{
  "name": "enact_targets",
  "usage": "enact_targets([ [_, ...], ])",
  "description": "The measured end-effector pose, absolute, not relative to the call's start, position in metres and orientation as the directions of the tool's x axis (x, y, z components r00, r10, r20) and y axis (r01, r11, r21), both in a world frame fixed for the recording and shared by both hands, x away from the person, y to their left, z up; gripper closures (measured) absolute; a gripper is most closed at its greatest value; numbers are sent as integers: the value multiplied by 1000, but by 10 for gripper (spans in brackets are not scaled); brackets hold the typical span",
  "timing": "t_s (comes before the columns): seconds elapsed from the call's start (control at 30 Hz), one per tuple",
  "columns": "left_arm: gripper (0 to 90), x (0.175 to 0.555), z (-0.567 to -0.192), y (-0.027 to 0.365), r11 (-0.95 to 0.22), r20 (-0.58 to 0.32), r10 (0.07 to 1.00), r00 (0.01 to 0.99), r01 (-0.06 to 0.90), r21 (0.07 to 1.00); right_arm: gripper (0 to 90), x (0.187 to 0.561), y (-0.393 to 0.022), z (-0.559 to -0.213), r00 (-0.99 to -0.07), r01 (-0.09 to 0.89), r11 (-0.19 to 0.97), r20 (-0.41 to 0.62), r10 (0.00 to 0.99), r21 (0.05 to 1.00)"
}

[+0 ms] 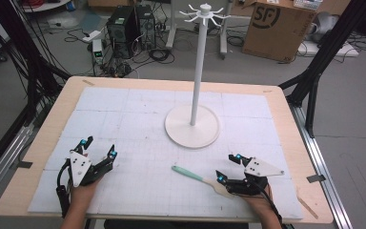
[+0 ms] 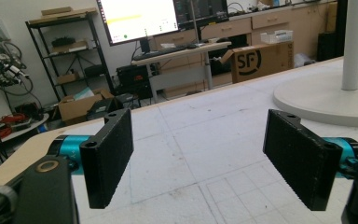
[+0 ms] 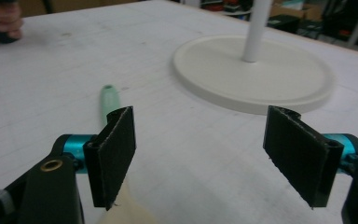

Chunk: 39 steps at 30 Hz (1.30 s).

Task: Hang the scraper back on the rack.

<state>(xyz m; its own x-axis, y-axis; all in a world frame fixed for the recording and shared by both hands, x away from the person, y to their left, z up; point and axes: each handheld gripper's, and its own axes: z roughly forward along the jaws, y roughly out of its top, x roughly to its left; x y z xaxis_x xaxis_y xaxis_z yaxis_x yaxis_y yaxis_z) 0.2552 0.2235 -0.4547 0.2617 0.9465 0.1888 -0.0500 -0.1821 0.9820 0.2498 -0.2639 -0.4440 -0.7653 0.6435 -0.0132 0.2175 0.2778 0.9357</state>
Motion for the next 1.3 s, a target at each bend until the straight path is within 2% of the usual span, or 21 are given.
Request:
enact_targets([
  [0.27, 249, 255, -455, 223, -181, 188, 947, 261, -51, 982, 288, 251, -243, -446, -817, 239, 394, -36, 576, 888],
  [0.73, 250, 255, -455, 223, -181, 188, 947, 261, -50, 982, 360, 254, -225, -448, -867, 255, 512, -40, 496, 821],
  [1.3, 249, 255, -455, 223, -183, 190, 946, 262, -51, 982, 470, 255, -218, -450, -882, 251, 567, -56, 468, 784],
])
